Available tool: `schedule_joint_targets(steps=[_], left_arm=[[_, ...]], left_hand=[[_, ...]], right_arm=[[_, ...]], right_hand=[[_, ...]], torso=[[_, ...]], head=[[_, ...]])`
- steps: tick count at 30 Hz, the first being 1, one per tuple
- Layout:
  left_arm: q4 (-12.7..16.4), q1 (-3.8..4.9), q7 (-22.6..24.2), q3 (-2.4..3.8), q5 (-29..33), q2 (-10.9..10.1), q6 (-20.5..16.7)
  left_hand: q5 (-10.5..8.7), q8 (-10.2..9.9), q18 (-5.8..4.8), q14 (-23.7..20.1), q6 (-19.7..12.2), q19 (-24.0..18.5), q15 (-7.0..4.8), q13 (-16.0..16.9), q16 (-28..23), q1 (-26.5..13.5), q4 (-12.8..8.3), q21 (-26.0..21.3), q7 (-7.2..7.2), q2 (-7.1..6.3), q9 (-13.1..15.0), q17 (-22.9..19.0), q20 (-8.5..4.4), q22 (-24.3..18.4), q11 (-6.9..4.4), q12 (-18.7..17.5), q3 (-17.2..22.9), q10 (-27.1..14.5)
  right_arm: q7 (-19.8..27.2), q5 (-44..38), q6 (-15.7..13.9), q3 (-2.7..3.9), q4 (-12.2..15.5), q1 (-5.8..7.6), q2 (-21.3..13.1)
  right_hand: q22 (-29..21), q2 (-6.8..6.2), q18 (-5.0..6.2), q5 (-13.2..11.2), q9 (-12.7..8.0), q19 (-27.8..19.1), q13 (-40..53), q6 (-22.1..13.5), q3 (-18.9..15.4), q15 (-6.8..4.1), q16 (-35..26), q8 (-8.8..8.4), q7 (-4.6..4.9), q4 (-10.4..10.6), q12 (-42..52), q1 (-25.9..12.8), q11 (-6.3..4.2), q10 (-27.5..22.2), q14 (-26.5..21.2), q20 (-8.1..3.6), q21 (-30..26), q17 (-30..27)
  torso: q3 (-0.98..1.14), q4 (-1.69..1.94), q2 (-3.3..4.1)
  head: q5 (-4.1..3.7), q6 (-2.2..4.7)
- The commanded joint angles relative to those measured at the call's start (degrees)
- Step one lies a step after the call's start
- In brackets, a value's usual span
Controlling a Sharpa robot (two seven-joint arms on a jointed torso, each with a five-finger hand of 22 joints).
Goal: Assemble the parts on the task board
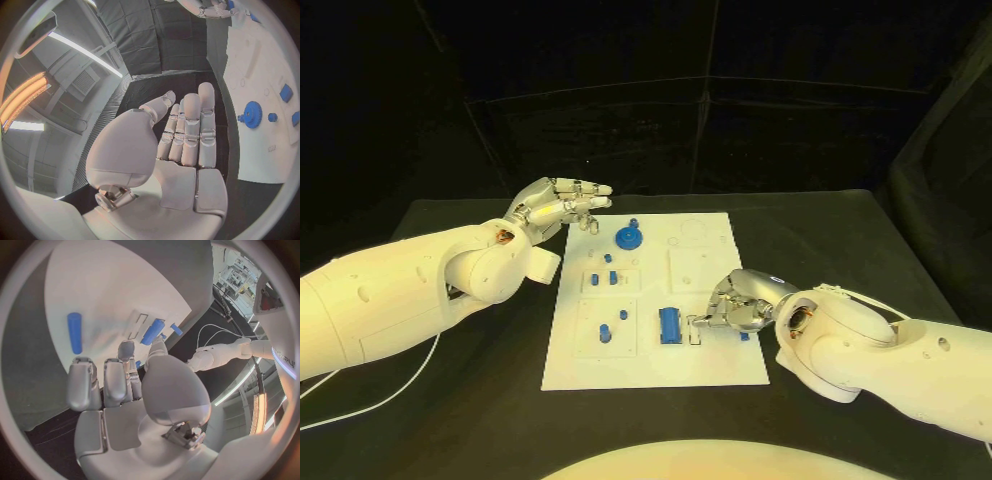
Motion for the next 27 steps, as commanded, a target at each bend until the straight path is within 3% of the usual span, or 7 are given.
schedule_joint_targets(steps=[1,4,6,15,19,23,27], left_arm=[[0.1,0.07,0.2,0.0,0.2,-0.1,0.6],[0.0,0.07,0.2,-0.07,0.2,0.0,0.6],[0.0,0.07,0.2,-0.1,0.2,0.0,0.6],[0.0,0.06,0.1,-0.18,0.2,-0.1,0.8],[0.1,0.06,0.1,-0.19,0.2,-0.1,0.9],[0.1,0.06,0.1,-0.2,0.2,-0.1,1.0],[0.1,0.06,0.1,-0.2,0.2,-0.2,0.9]], left_hand=[[-0.04,0.3,0.31,-0.3,-0.2,-0.4,-0.05,0.1,-0.4,0.0,-0.1,-0.1,0.28,0.65,-0.1,-0.1,-0.09,-0.1,0.03,0.3,-0.3,-0.5],[-0.04,0.3,0.31,-0.3,-0.2,-0.4,-0.05,0.1,-0.4,0.0,-0.1,-0.1,0.28,0.65,-0.1,-0.1,-0.09,-0.1,0.03,0.3,-0.3,-0.5],[-0.04,0.3,0.31,-0.3,-0.2,-0.4,-0.05,0.1,-0.4,0.0,-0.1,-0.1,0.28,0.65,-0.1,-0.1,-0.09,-0.1,0.03,0.3,-0.3,-0.5],[-0.04,0.3,0.31,-0.3,-0.2,-0.4,-0.05,0.1,-0.4,0.0,-0.1,-0.1,0.28,0.65,-0.1,-0.1,-0.09,-0.1,0.03,0.3,-0.3,-0.5],[-0.04,0.3,0.31,-0.3,-0.2,-0.4,-0.05,0.1,-0.4,0.0,-0.1,-0.1,0.28,0.65,-0.1,-0.1,-0.09,-0.1,0.03,0.3,-0.3,-0.5],[-0.04,0.3,0.31,-0.3,-0.2,-0.4,-0.05,0.1,-0.4,0.0,-0.1,-0.1,0.28,0.65,-0.1,-0.1,-0.09,-0.1,0.03,0.3,-0.3,-0.5],[-0.03,0.4,0.32,-0.4,-0.3,-0.4,-0.03,0.1,-0.4,0.1,-0.1,-0.3,0.3,0.74,-0.1,-0.3,-0.06,-0.2,0.06,0.5,-0.4,-0.7]], right_arm=[[1.1,4.5,-2.3,0.06,0.8,0.27,-2.4],[1.8,4.8,-1.9,0.06,1.2,0.39,-4.8],[2.1,3.7,-1.7,0.06,1.4,0.43,-6.0],[1.5,-1.1,1.6,0.04,1.2,0.45,-9.2],[1.3,-1.8,2.4,0.03,0.8,0.42,-9.0],[0.4,-2.7,4.1,0.02,0.0,0.4,-8.2],[-0.8,-3.8,6.4,0.02,-0.8,0.38,-7.3]], right_hand=[[0.1,0.81,0.12,0.8,-0.1,0.2,0.1,-0.6,0.6,0.5,0.3,-0.52,0.08,-0.1,0.3,0.9,0.41,0.1,2.1,0.28,-0.2,0.1],[0.1,2.47,0.12,3.5,-0.5,0.2,-0.1,-0.9,2.5,0.52,0.2,-1.4,0.28,-2.3,0.0,5.7,0.46,-0.2,2.1,0.33,-0.2,0.1],[0.2,2.82,0.1,3.9,-0.7,0.2,-0.3,-0.9,2.8,0.64,0.2,-1.97,0.46,-3.0,-0.4,7.2,0.54,-0.3,2.1,0.39,-0.2,0.1],[1.0,2.24,-0.06,3.4,-0.9,0.6,0.0,1.0,1.6,0.54,0.6,-2.16,0.17,-2.8,0.0,7.3,0.39,0.3,2.2,0.41,0.2,0.7],[1.0,1.99,-0.06,3.4,-0.8,0.7,0.1,1.4,1.1,0.48,0.6,-2.15,0.05,-2.4,0.0,6.8,0.33,0.4,2.2,0.36,0.3,0.7],[0.9,1.81,-0.04,3.3,-0.7,0.6,0.0,1.5,0.7,0.46,0.5,-2.19,0.01,-2.1,-0.2,6.5,0.31,0.4,2.1,0.33,0.2,0.6],[0.6,1.3,0.02,2.4,-0.7,0.4,-0.3,1.4,0.0,0.45,0.2,-2.37,0.0,-1.6,-0.6,6.1,0.31,0.2,2.0,0.31,0.0,0.3]], torso=[[-0.03,-0.13,-0.03],[0.03,-0.22,0.0],[0.06,-0.2,0.04],[0.02,-0.21,0.02],[0.14,-0.32,0.07],[0.04,-0.11,-0.03],[0.07,-0.05,0.01]], head=[[-0.49,0.28],[-0.82,0.4],[-1.13,0.42],[-2.02,0.15],[-1.92,0.1],[-2.2,0.01],[-2.23,-0.08]])
